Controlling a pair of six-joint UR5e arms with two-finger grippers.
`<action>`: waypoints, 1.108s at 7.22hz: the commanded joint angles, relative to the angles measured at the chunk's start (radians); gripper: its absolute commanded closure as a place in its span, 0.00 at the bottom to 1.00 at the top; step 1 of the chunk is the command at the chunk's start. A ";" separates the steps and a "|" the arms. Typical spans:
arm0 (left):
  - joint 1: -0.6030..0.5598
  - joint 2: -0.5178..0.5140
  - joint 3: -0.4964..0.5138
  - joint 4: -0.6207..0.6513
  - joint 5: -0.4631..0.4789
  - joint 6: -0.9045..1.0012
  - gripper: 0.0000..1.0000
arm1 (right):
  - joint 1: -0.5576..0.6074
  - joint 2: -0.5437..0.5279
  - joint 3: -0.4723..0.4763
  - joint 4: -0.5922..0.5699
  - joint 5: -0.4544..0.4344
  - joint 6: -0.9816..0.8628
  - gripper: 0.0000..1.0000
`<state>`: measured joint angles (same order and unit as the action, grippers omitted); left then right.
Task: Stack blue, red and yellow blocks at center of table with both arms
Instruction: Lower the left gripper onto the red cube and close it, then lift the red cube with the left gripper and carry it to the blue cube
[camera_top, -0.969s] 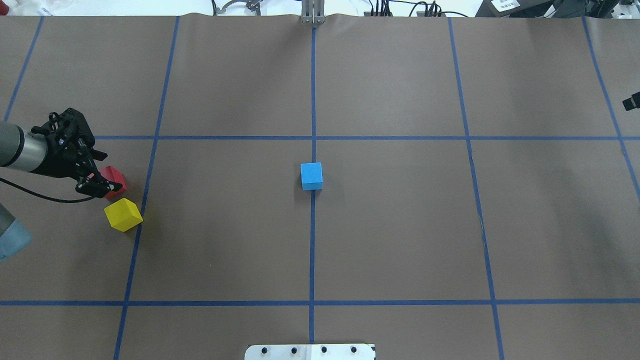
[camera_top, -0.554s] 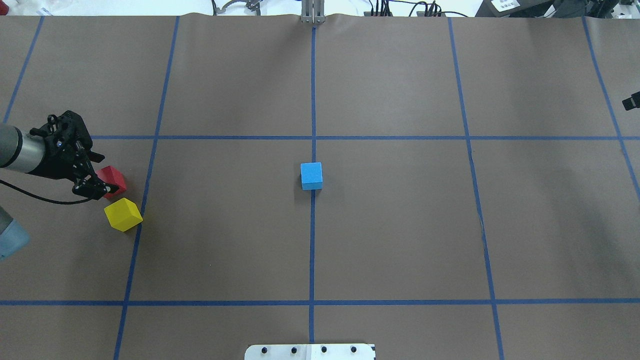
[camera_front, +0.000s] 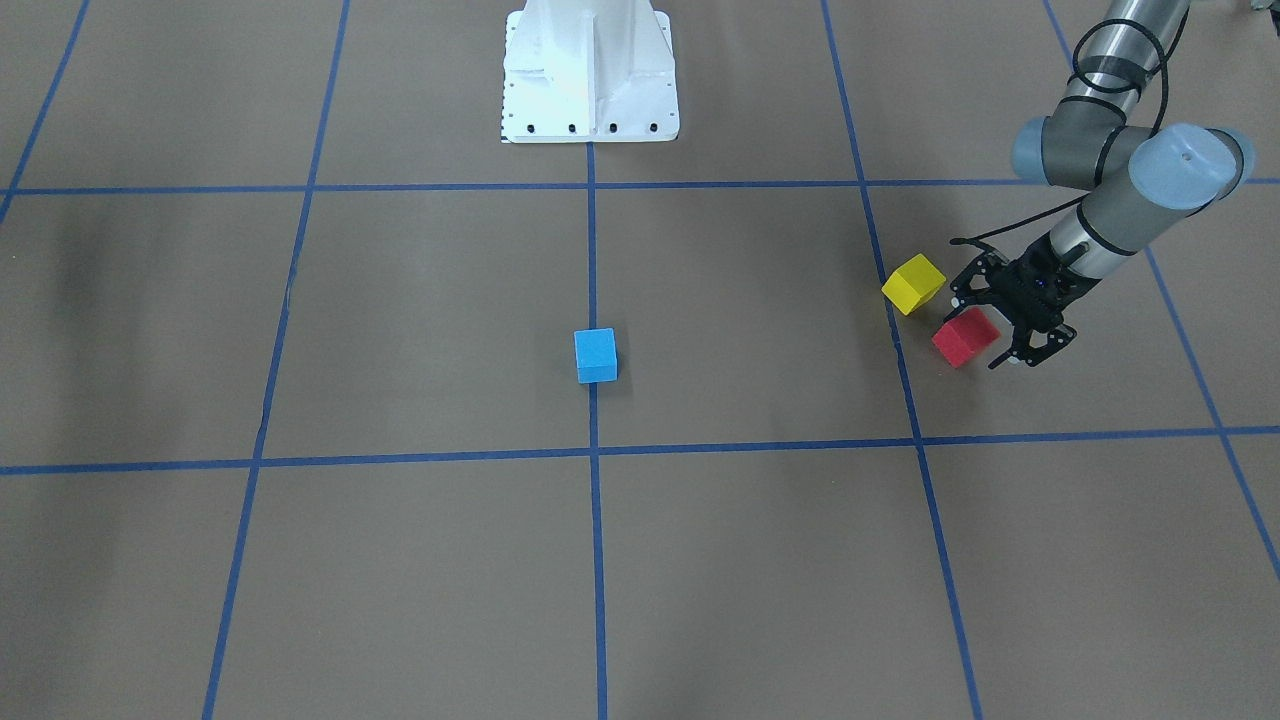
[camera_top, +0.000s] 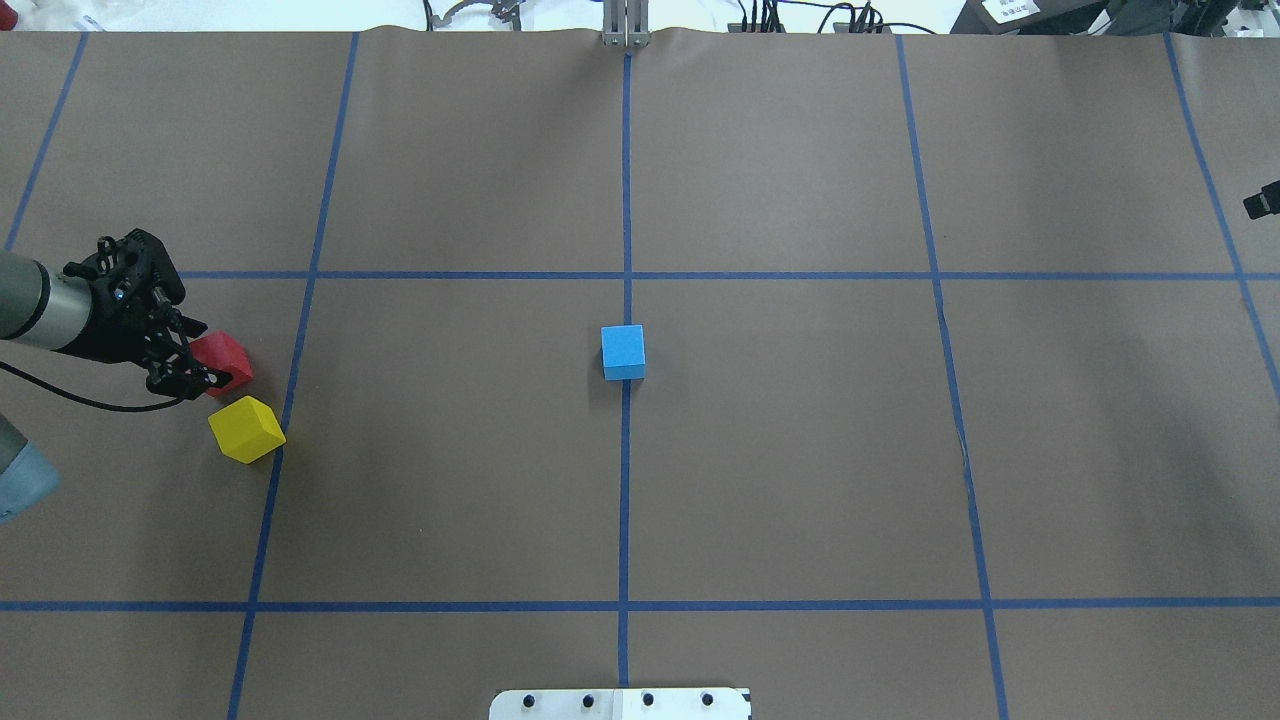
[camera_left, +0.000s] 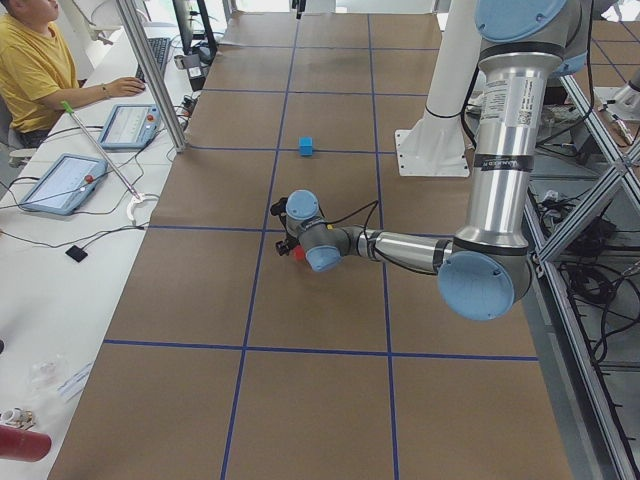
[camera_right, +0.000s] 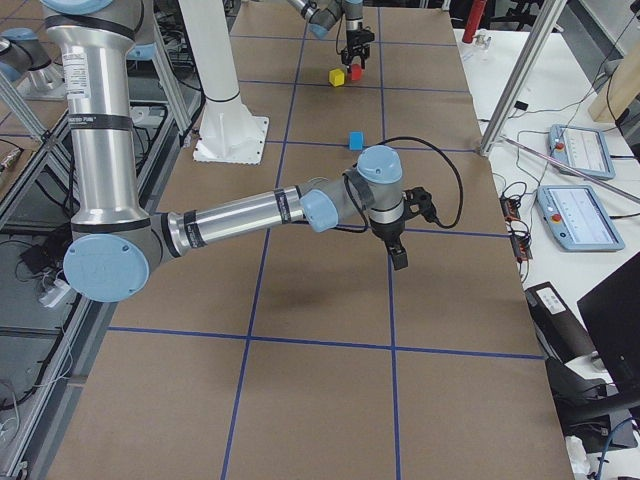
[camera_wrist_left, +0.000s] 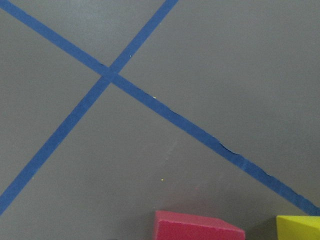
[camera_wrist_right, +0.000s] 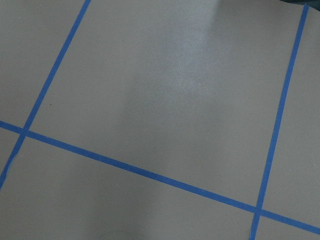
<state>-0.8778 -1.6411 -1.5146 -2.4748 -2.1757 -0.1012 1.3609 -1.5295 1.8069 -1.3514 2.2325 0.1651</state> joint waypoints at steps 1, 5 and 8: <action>-0.001 -0.002 -0.005 -0.004 -0.010 0.000 1.00 | 0.000 0.002 -0.003 0.000 -0.002 0.002 0.00; -0.121 -0.159 -0.213 0.383 -0.101 -0.282 1.00 | 0.001 -0.010 -0.007 -0.008 0.004 0.047 0.00; -0.092 -0.370 -0.242 0.577 -0.015 -0.693 1.00 | 0.088 -0.110 -0.009 -0.009 0.055 0.033 0.00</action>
<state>-0.9865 -1.9060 -1.7460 -2.0244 -2.2096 -0.6621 1.4104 -1.5868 1.7961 -1.3665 2.2696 0.2064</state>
